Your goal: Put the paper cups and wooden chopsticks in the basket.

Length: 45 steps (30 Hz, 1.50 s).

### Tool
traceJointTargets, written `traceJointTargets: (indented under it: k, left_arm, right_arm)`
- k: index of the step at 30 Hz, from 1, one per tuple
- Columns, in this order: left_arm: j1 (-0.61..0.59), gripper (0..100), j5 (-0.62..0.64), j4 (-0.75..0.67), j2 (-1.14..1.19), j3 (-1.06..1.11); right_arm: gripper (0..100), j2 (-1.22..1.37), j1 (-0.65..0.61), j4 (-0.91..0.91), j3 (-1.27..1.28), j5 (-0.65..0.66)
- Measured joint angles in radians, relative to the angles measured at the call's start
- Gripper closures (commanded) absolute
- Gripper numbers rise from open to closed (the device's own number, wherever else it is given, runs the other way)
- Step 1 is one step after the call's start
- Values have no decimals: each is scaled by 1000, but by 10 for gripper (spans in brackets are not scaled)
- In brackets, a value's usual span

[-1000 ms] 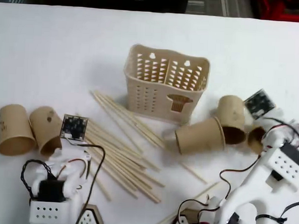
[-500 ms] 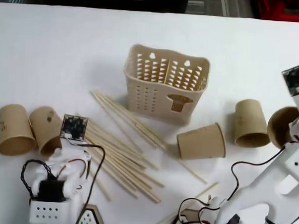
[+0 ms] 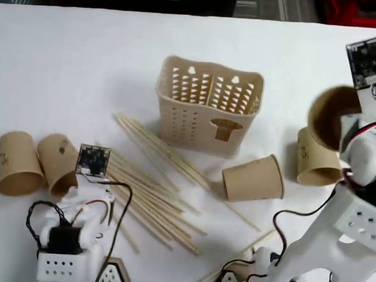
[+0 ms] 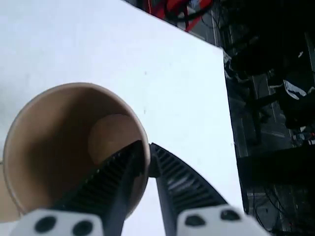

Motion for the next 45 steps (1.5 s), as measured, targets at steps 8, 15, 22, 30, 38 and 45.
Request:
traceJointTargets:
  k: [8,15,22,30,38,45]
  left_arm:
    - [0,969,0,0,0,0]
    - [0,969,0,0,0,0]
    - [0,969,0,0,0,0]
    - [0,969,0,0,0,0]
    - [0,969,0,0,0,0]
    - [0,969,0,0,0,0]
  right_arm:
    - [974,0,-229,38,-127,-196]
    - [974,6,-445,38,-132,-328]
    - [974,157,-548,-5,-140,-407]
    - [974,276,-560,-11,-140,-419]
    - [974,379,-560,-25,-140,-419]
    - [973,453,-560,-34,-140,-419]
